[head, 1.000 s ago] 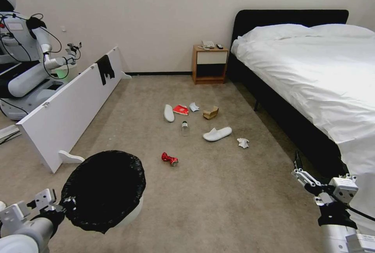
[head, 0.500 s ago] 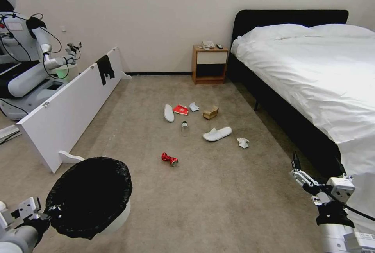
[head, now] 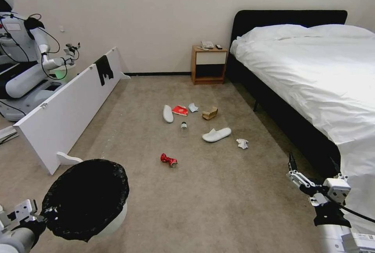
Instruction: Pick up the trash bin, then pick up the garbage from the floor and place it into the trash bin.
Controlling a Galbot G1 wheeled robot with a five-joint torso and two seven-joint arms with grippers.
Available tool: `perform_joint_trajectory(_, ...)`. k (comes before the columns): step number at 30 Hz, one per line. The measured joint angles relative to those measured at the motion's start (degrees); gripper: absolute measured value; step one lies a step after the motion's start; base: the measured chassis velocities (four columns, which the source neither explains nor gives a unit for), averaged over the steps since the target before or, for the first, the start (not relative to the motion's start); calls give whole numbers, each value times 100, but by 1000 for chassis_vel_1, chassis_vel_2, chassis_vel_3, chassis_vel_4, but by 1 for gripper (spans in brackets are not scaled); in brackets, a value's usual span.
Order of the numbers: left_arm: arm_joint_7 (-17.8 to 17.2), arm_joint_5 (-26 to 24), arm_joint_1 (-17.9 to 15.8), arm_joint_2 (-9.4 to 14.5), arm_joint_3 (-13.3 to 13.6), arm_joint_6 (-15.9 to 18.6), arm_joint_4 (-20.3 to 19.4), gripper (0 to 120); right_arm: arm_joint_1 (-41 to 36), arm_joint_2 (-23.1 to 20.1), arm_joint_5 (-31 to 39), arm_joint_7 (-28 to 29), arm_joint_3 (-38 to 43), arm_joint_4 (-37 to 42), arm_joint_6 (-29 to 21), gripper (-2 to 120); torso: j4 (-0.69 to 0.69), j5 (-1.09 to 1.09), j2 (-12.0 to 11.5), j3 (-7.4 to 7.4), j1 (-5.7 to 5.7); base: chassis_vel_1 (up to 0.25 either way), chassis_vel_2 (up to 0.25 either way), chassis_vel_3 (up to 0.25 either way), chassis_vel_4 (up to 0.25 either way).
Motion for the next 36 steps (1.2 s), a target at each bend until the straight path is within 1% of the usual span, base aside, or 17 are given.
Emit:
perform_joint_trajectory(8, 21, -19, -12, 26, -28, -2, 17, 1, 29, 13, -2, -51, -19, -33, 5, 100, 1, 0, 0, 1, 1, -181, 180, 167, -177)
perform_joint_trajectory(11, 29, -21, -14, 28, -32, -2, 24, 1, 33, 16, -3, -62, -20, -38, 8, 100, -1, -1, 0, 1, 1, -138, 129, 149, -134)
perform_joint_trajectory(20, 63, -15, -12, 30, -48, -2, 26, 1, 27, 23, -10, -97, -22, -44, 48, 100, 1, -1, 0, 0, 1, -118, 124, 134, -121)
perform_joint_trajectory(27, 94, -7, -7, 17, -56, -2, 7, 1, -2, 18, -25, -159, -17, -44, 86, 100, -1, 0, -1, 1, 2, -134, 127, 130, -114)
perform_joint_trajectory(36, 111, -8, -5, 8, -78, 0, -9, 1, 8, 12, -20, -185, -20, -44, 94, 100, 0, -1, -1, 0, 2, -83, 89, 102, -96)
